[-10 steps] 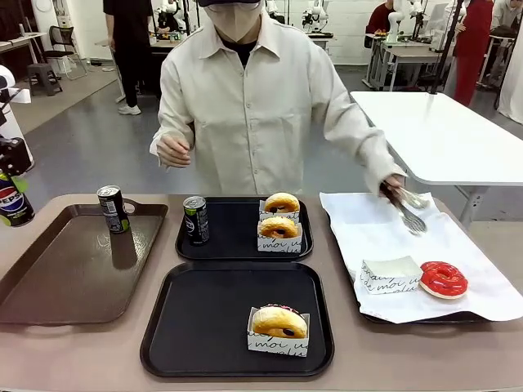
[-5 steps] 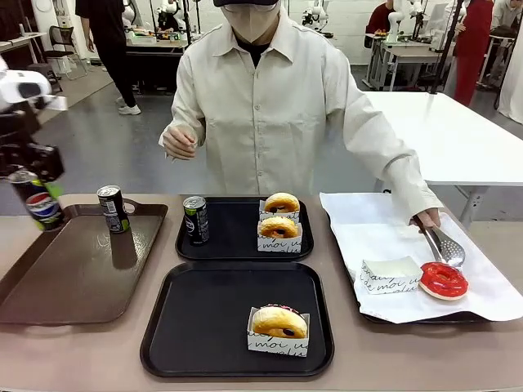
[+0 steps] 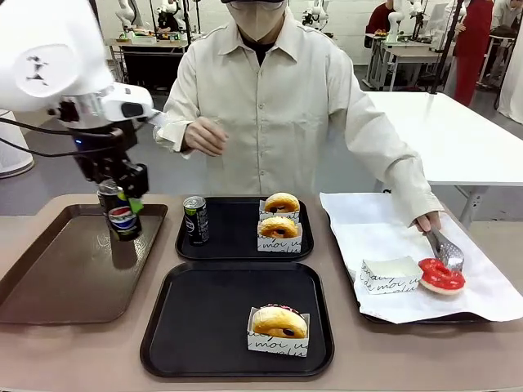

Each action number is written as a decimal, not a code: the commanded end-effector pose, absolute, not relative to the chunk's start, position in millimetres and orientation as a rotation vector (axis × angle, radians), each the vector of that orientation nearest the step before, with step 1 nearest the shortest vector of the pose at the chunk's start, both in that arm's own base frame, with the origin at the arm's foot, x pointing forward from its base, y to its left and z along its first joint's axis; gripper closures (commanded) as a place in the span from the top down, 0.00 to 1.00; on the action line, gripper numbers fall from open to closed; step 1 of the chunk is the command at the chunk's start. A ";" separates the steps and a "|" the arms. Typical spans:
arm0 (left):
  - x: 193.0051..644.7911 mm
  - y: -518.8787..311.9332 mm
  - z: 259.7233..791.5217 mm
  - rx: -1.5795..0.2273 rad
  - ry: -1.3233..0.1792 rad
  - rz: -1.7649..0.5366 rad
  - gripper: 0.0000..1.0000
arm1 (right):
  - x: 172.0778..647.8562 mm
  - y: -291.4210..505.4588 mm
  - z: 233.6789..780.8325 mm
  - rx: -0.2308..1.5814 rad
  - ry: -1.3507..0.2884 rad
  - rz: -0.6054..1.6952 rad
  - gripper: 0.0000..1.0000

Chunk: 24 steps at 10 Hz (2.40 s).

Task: Set up donuts and drinks on trays.
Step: Pick up one Pepsi coke from the Handle tray and place it on the Flat Tray without a Pepsi coke.

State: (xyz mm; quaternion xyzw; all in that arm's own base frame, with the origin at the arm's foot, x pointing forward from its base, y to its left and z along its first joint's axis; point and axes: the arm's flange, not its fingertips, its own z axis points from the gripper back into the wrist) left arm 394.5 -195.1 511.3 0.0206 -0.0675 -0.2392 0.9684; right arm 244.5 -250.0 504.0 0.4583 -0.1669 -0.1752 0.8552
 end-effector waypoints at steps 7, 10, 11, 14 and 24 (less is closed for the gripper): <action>373.2 -305.0 474.5 0.086 -0.161 -0.774 0.58 | 245.4 -250.3 503.7 0.984 -0.373 -0.352 1.00; 368.6 -318.1 464.7 0.120 -0.138 -0.786 0.58 | 245.4 -250.3 503.7 0.984 -0.373 -0.352 1.00; 368.1 -309.1 459.6 0.080 -0.130 -0.774 0.58 | 245.4 -250.3 503.7 0.984 -0.373 -0.352 1.00; 369.0 -299.0 455.1 0.066 -0.064 -0.826 0.58 | 245.4 -250.3 503.7 0.984 -0.373 -0.352 1.00; 321.2 -245.0 458.0 0.022 -0.060 -0.878 0.58 | 245.4 -250.3 503.7 0.984 -0.373 -0.352 1.00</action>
